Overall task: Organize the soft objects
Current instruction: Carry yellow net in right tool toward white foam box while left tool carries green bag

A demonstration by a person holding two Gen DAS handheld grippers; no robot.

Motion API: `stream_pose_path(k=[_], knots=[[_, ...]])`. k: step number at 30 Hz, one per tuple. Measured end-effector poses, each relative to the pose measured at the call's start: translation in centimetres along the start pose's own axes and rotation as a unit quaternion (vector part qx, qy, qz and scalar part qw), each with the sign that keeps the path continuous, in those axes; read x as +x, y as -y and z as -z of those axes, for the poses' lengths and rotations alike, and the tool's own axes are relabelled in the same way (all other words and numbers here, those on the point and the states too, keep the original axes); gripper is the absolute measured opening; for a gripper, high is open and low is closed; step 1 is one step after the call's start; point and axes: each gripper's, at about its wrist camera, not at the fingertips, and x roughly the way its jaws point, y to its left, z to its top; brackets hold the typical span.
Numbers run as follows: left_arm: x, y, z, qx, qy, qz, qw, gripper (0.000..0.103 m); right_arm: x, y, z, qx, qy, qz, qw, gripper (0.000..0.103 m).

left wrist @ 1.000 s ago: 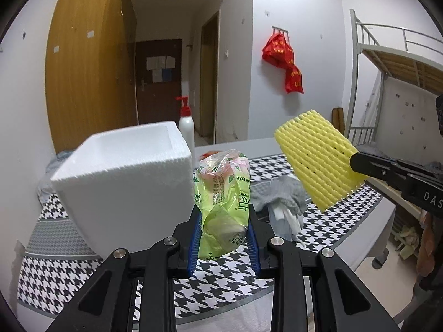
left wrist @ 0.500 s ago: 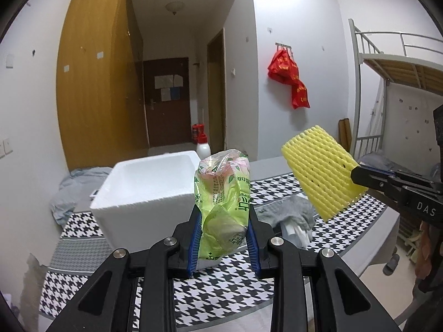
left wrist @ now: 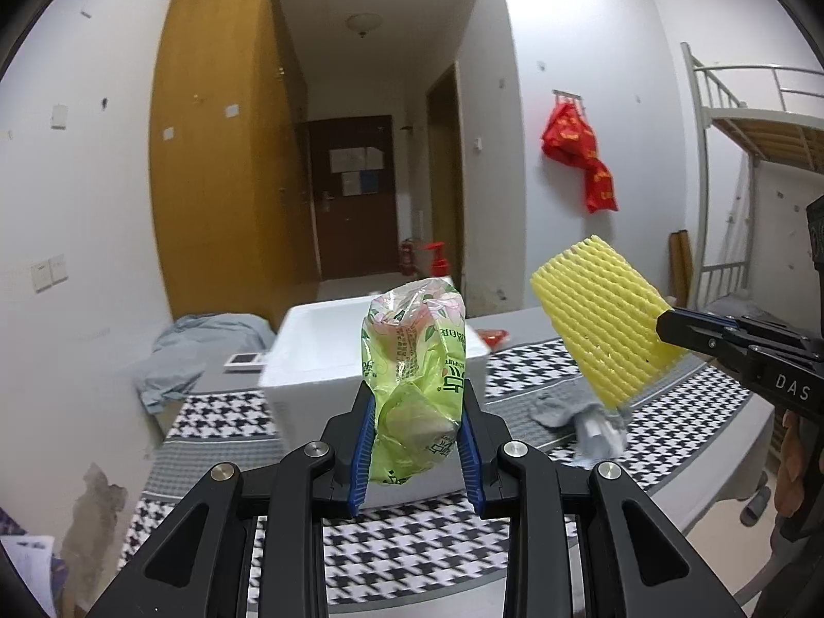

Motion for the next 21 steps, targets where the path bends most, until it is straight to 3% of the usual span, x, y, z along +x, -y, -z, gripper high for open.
stream_pose_path(k=[21], knots=[[-0.1,-6.2,1.5,-0.050,-0.003,-0.067,0.9965,0.031,3.3,-4.3,-2.5,-0.036,0.031,-0.064,0.997,0.014]])
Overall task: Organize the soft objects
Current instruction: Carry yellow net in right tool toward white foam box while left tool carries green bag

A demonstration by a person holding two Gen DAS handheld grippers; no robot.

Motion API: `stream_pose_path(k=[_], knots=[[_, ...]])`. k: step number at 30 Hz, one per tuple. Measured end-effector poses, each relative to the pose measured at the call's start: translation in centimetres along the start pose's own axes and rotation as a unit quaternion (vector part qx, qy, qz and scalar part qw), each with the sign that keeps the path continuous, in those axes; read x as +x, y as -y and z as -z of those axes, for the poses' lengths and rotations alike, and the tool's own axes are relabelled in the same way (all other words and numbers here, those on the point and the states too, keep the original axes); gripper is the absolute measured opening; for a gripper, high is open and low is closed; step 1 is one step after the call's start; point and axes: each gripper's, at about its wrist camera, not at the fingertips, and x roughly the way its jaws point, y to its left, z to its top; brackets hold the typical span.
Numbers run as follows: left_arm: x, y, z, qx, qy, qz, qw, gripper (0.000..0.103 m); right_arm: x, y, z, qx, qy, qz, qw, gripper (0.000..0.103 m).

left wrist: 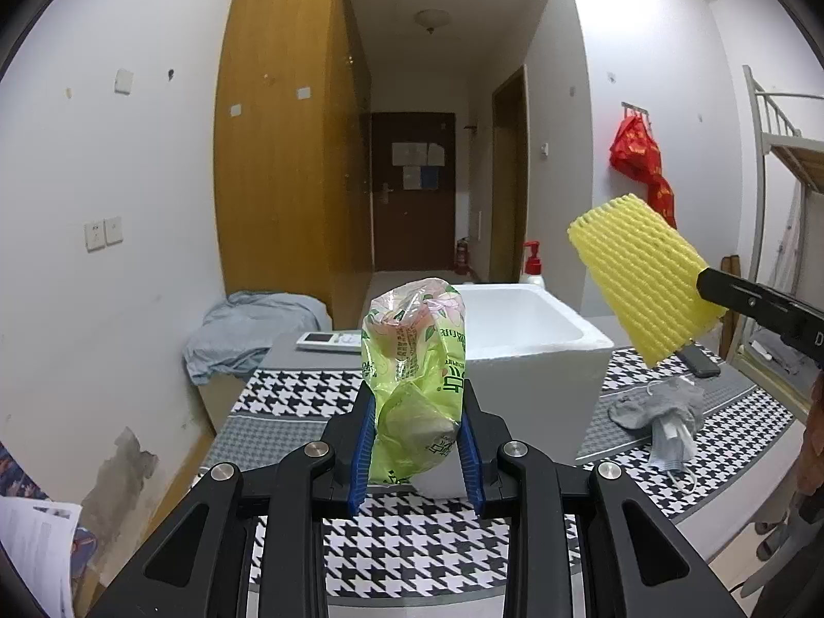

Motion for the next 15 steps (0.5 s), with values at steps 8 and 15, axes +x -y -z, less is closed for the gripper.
stream_pose_path(k=[8,15], knots=[[-0.7,-0.9,-0.5,-0.008,0.013,-0.014,0.9998,0.030,0.5,-0.3,-1.0,-0.005,0.011,-0.005,1.000,0.014],[-0.6,-1.4,-0.5,-0.010,0.012,-0.030,0.9994,0.030,1.9,0.2,-2.1,-0.004,0.015,-0.007,1.000,0.014]])
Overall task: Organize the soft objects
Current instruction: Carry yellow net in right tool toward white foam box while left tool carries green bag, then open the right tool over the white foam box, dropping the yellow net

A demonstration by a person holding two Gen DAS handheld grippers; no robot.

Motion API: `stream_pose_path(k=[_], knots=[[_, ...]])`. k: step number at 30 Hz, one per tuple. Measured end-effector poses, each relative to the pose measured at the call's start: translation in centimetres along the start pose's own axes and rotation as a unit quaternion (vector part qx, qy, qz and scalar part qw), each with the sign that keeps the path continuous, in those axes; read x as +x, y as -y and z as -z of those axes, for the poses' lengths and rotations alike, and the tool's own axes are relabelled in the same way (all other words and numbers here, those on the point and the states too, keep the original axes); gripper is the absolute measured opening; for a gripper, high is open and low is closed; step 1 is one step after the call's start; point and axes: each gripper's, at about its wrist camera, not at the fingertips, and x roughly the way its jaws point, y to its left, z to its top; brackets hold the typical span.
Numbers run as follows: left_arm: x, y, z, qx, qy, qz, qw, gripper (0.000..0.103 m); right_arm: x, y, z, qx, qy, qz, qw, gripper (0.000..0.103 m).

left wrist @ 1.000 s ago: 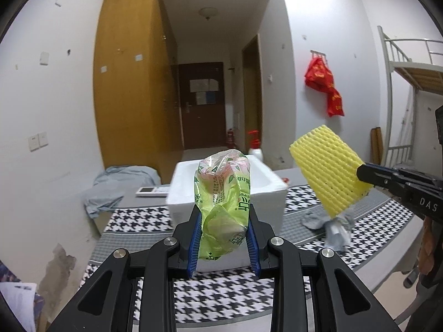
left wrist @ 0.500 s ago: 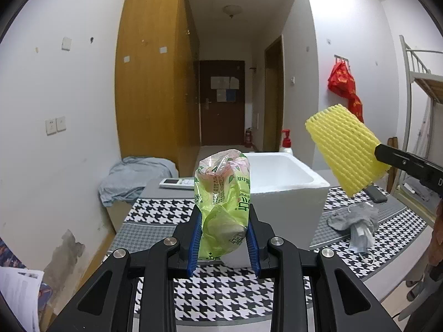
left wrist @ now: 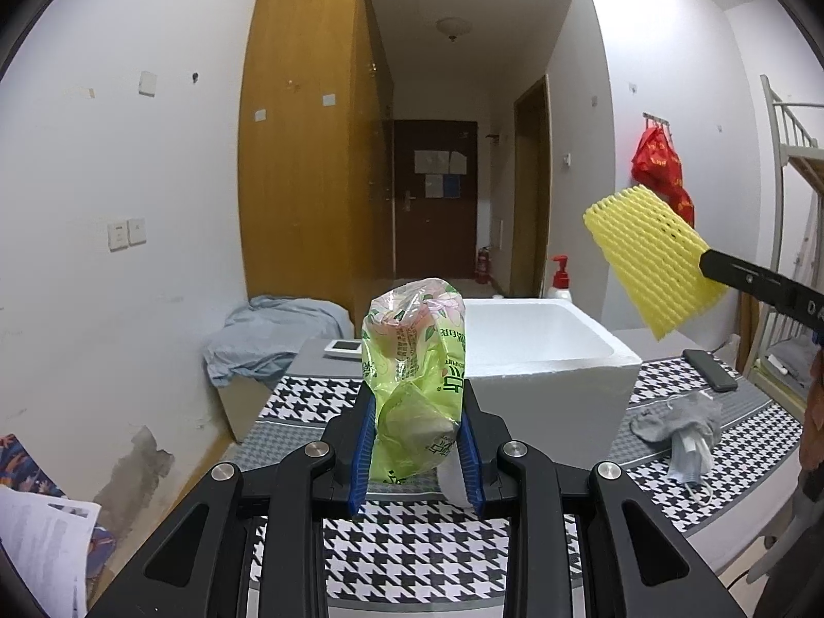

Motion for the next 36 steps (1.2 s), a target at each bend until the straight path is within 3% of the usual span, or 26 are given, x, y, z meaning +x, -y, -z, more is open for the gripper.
stream_pose_path(k=[22,36], knots=[[1.4,-4.3,1.3,-0.029,-0.028,-0.041,0.9983,0.030,7.5,-2.4,-1.8,-0.017,-0.053,-0.025,0.998,0.014],[3.1,-4.3,1.2,-0.030,-0.041,-0.046,0.9977,0.030,10.8,-2.6,-1.4,-0.012,-0.084,-0.030,0.996,0.014]])
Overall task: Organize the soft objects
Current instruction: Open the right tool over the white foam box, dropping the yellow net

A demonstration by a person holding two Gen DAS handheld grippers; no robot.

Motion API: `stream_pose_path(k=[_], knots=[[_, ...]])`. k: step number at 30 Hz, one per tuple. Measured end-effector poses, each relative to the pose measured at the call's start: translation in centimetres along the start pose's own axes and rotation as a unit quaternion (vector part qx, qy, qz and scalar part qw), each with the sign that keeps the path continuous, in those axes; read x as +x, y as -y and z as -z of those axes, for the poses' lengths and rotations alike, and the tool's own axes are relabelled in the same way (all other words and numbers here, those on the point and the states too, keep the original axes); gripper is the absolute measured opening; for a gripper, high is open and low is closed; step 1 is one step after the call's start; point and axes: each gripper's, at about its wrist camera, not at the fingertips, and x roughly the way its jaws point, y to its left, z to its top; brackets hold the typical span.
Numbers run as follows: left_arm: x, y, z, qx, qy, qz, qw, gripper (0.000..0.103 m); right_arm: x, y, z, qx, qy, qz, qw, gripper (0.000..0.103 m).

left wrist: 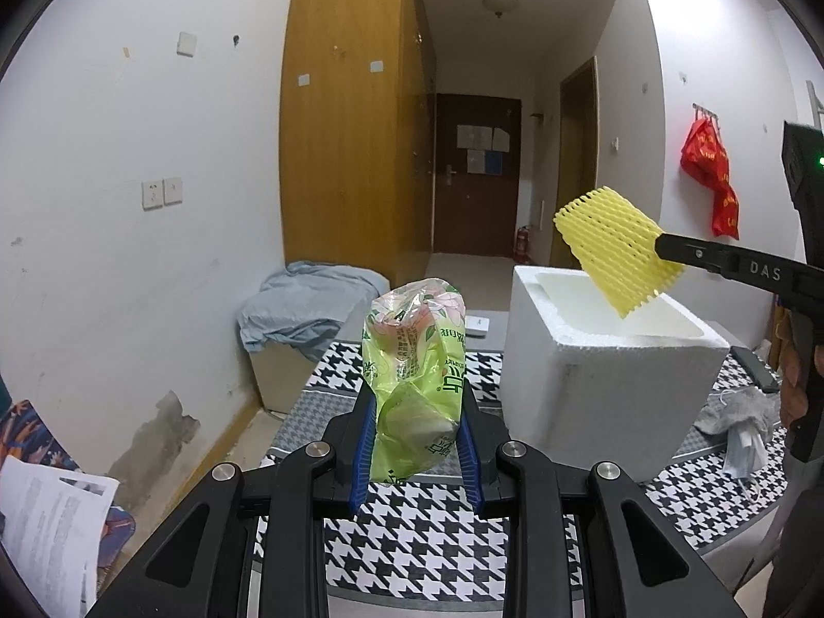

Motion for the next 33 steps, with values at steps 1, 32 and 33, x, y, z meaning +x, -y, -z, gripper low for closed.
stream_pose_path(k=[1,32,33], knots=[[0.1,0.2,0.0,0.003,0.000,-0.001,1.0000,0.030,0.2,0.1,0.0,0.001,-0.002,0.000,1.000,0.014],[0.6,0.8,-0.1,0.010,-0.003,0.011,0.9999,0.030,-0.9,0.9,0.9,0.001,0.005,0.066,0.998,0.102],[0.6,1.0,-0.2,0.011,-0.002,0.014,0.9998,0.030,-1.2,1.0,0.9,0.001,0.006,0.065,0.998,0.102]])
